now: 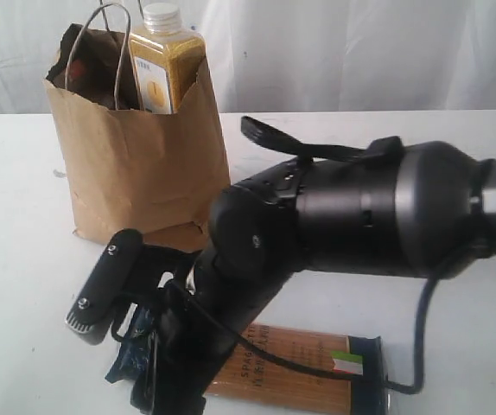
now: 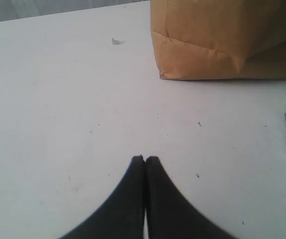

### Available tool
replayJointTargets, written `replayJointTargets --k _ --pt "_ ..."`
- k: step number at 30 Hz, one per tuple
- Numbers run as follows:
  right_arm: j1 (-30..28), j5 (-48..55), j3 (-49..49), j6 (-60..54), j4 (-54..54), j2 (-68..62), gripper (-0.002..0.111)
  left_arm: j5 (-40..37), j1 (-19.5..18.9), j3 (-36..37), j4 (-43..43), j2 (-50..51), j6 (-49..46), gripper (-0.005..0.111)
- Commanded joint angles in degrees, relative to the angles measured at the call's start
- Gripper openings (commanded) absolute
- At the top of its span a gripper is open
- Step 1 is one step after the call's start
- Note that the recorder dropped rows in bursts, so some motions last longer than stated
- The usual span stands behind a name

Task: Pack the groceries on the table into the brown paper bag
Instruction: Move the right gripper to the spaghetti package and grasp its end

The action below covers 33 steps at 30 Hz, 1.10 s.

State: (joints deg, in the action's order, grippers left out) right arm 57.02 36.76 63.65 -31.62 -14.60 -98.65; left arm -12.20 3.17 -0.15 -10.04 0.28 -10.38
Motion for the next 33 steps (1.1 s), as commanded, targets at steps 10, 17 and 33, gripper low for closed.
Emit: replayJointTargets --k 10,17,33 --pt "-1.3 0.0 11.7 -7.3 4.7 -14.3 0.083 0.2 -0.2 0.1 -0.1 -0.3 0.0 0.000" --pt "-2.9 0.5 12.7 -7.3 6.6 -17.5 0.083 0.2 -0.2 0.1 -0.1 -0.3 0.0 0.000" --pt "-3.4 2.1 13.8 -7.1 5.0 -21.4 0.070 0.2 -0.2 0.1 -0.1 -0.3 0.0 0.000"
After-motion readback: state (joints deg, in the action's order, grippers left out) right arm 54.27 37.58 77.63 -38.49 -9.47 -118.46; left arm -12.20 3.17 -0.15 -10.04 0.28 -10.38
